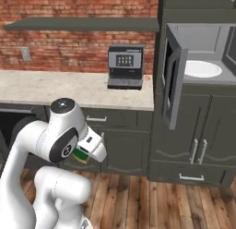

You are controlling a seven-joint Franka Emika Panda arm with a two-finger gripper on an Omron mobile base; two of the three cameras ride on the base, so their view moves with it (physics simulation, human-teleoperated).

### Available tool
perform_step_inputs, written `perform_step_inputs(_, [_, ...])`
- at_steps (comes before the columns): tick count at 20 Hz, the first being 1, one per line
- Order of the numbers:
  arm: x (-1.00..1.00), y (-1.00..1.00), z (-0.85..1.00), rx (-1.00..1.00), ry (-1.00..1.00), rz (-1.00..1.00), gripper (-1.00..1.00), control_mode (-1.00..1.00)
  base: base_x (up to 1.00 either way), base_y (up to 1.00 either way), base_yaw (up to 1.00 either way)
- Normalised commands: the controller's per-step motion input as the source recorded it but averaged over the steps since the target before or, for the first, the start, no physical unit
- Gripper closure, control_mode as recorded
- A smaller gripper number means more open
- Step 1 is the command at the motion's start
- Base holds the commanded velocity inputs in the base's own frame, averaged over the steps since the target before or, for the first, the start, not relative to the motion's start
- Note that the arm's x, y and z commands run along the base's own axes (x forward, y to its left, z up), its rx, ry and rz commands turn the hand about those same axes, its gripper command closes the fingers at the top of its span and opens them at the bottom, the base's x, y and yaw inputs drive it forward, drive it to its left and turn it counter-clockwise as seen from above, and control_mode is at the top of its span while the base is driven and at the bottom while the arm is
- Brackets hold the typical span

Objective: Place the sponge inside the microwave to prepare for sanitizing.

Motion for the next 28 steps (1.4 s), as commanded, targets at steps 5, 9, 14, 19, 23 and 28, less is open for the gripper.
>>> perform_step_inputs(5, [0.00, 0.00, 0.00, 0.00, 0.00, 0.00, 1.00, 1.00, -0.09, -0.49, 0.32])
perform_step_inputs(9, [0.00, 0.00, 0.00, 0.00, 0.00, 0.00, 1.00, 1.00, -0.13, -0.59, 0.36])
perform_step_inputs(14, [0.00, 0.00, 0.00, 0.00, 0.00, 0.00, 1.00, 1.00, -0.17, -0.52, 0.50])
perform_step_inputs(19, [0.00, 0.00, 0.00, 0.00, 0.00, 0.00, 1.00, 1.00, -0.29, -0.33, 0.70])
perform_step_inputs(23, [0.00, 0.00, 0.00, 0.00, 0.00, 0.00, 1.00, 1.00, -0.35, -0.40, 0.73])
perform_step_inputs(28, [0.00, 0.00, 0.00, 0.00, 0.00, 0.00, 1.00, 1.00, -0.41, -0.45, 0.70])
